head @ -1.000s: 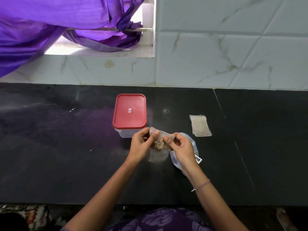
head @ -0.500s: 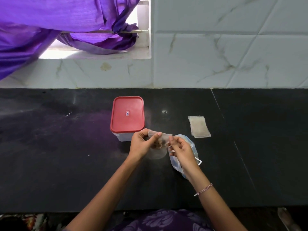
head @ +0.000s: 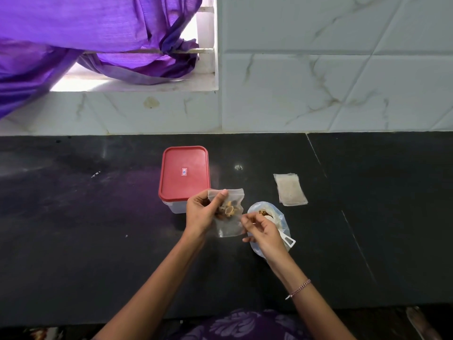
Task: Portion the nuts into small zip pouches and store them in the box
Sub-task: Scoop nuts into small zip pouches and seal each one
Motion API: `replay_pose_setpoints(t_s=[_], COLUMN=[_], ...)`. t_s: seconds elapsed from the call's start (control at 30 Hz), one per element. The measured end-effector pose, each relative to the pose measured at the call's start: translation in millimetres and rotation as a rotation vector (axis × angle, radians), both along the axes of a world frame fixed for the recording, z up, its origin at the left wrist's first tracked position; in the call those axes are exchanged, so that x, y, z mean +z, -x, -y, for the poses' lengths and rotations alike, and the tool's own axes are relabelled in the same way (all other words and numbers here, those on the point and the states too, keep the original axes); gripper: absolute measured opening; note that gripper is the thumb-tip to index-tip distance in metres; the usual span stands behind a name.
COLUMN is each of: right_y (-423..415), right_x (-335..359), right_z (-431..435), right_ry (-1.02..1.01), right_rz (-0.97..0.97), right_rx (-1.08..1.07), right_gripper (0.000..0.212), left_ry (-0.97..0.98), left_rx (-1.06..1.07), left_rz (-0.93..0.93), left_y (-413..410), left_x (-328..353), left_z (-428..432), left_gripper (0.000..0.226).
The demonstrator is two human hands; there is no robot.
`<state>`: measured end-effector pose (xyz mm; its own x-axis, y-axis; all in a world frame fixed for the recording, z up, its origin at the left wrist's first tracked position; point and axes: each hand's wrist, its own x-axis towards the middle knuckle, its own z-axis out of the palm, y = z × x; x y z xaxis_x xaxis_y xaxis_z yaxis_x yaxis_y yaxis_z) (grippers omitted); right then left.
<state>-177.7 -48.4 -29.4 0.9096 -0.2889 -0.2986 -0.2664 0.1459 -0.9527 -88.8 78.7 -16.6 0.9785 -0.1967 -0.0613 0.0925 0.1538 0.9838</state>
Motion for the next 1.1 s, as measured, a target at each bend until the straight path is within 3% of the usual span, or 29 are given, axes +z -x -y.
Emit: replay_pose_setpoints(t_s=[0.2,0.3,0.4,0.5,0.6,0.7,0.83,0.93,1.03,1.1], right_y=[-2.1,-2.7,-4.5,-5.7,-5.9,-4.3,-3.5,-2.9,-5.4,-10.2], right_x=[0.4,1.4,2.2,0.8,-1.7,-2.9,-2.0,-1.8,4.6,10.7], right_z=[-4.6,-9.2,-13.5,-17.2,-23.4,-25.5,-26.4,-24.1,-18.5,-12.9], right_ry=[0.070,-0.057,-0.273,-0.410,-0.317,-0.275,-0.362,-0.275,-0.238,-0.241], right_rz=[0.099,0.142,0.166,0.157,0.121,0.107,0.058,0.025,0.037,0.070], right_rx=[-0.151,-0.261,-0.239,-0.161,-0.108,-0.086,-0.035,0.054,0.034,-0.049], right_gripper=[0.009,0.009,0.003,0.037,0.061,0.053,0.037,0.029,0.051,0.051], left_ry=[-0.002,0.001,0.038,0.051,0.067,0.071,0.065,0.057,0.037,-0.020], left_rx=[0.023,0.056,0.086,0.090,0.087,0.098,0.121,0.117,0.083,0.035], left_rz=[0.030,0.047,0.031,0.051,0.072,0.088,0.092,0.107,0.108,0.134], left_y=[-0.1,1.6,3.6,0.8,0.8,2.6,3.5,3.5,1.8,1.6], left_x=[2.0,-1.3,-0.5,1.6,3.2,2.7,1.3,2.8,4.4,3.1], left_z=[1.3,5.6,11.9,12.1,12.1,12.8,11.2,9.6,6.0,2.6], left_gripper=[0.013,0.010,0.012,0.012,0.009,0.006,0.005,0.009,0.009,0.007])
